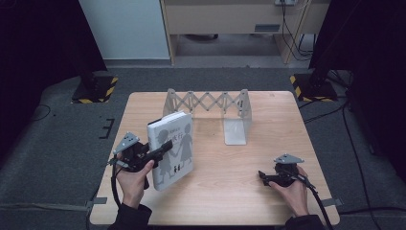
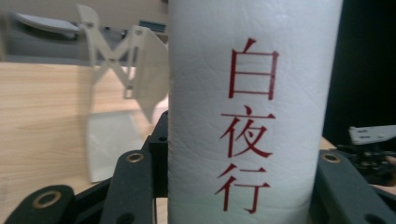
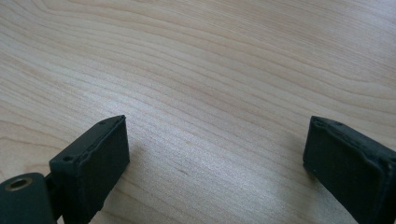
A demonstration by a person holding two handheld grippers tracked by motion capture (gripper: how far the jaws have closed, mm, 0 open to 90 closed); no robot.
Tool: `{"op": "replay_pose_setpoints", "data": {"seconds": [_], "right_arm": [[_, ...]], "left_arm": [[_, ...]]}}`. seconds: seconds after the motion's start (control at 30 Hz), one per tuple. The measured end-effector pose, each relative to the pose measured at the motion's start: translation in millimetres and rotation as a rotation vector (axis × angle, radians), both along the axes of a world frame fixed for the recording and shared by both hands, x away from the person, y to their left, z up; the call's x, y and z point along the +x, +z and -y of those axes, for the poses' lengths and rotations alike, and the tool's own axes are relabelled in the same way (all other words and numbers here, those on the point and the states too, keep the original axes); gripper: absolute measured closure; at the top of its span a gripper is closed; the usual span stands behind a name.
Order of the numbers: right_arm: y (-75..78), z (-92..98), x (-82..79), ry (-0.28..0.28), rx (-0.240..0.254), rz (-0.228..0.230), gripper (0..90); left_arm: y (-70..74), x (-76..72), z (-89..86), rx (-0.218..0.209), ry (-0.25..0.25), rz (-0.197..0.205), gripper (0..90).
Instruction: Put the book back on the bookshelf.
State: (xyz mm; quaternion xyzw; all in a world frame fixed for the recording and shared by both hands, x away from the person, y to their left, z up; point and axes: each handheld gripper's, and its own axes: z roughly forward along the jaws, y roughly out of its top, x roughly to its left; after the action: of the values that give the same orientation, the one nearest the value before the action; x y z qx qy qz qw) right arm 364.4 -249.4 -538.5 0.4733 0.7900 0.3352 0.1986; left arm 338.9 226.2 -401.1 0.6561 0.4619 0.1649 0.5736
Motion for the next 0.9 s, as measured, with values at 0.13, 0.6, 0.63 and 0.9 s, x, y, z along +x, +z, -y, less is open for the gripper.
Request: {"op": "replay_pose_setpoints", "data": {"seconds": [0.13,0.6,0.63,0.9], "right_arm": [[-0.1,-0.4,0.0,0.001,0.002,-0.002,6.7],[-0.3,-0.9,0.2,-0.003,0.003,-0.002,6.4],[-0.3,-0.8,0.2,-0.003,0.003,-0.002,6.4],[-0.2,-0.9,0.2,-0.003,0.004,-0.002,6.4]], "left_arm": [[3.3,5.6,-6.5,0.036,0.043,0.012,52.4],[3.1,42.5,-4.9,0.073,0.104,0.016,52.4],[2.5,45.8,-3.7,0.071,0.106,0.015,52.4],[-3.3,64.7,14.9,0.117,0.152,0.04,52.4]]}}
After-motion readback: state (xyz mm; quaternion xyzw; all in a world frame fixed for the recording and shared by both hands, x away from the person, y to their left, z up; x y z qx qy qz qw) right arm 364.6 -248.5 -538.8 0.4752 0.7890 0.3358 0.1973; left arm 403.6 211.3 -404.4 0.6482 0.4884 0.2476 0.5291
